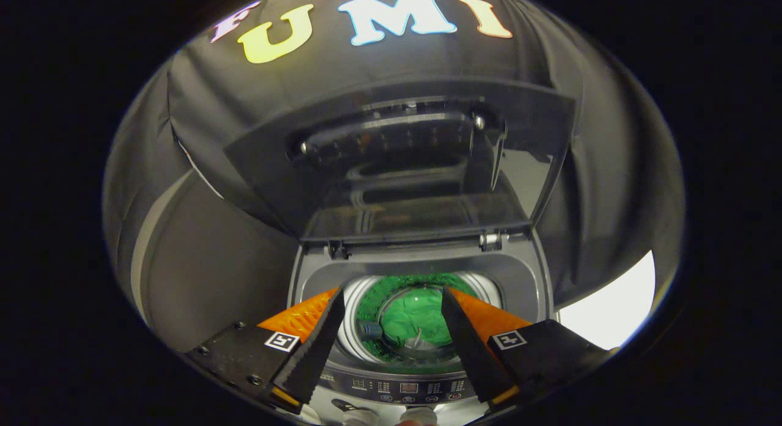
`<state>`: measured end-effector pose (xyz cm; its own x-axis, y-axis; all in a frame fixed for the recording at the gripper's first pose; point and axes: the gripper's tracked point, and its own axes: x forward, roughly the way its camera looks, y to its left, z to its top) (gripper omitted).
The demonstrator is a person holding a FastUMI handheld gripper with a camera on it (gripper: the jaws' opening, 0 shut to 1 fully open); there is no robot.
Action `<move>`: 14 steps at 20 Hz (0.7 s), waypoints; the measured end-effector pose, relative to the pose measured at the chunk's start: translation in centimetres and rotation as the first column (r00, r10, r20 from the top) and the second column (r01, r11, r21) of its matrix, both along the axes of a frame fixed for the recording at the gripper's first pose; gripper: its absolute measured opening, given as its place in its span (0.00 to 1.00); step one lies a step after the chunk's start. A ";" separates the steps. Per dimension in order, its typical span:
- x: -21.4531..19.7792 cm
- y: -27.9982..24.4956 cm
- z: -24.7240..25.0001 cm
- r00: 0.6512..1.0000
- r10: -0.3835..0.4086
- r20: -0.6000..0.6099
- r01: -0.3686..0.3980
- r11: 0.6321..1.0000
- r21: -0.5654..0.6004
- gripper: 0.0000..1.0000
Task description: Put the clothes into the washing machine and then close the washing machine lid.
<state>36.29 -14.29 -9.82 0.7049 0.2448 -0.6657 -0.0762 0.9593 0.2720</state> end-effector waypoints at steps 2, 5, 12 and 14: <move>0.6 -0.3 2.8 0.999 0.004 0.044 -0.004 1.000 0.006 0.98; 1.4 -0.2 7.1 0.991 0.017 0.129 -0.018 1.000 0.010 0.98; 4.6 -0.2 16.9 0.955 -0.001 0.296 -0.010 0.999 0.034 0.98; 5.9 -0.2 18.2 0.951 -0.006 0.308 -0.003 1.000 0.028 0.98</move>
<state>42.20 -14.45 8.37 0.8750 0.2587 -0.4092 -0.1588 0.9518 0.2624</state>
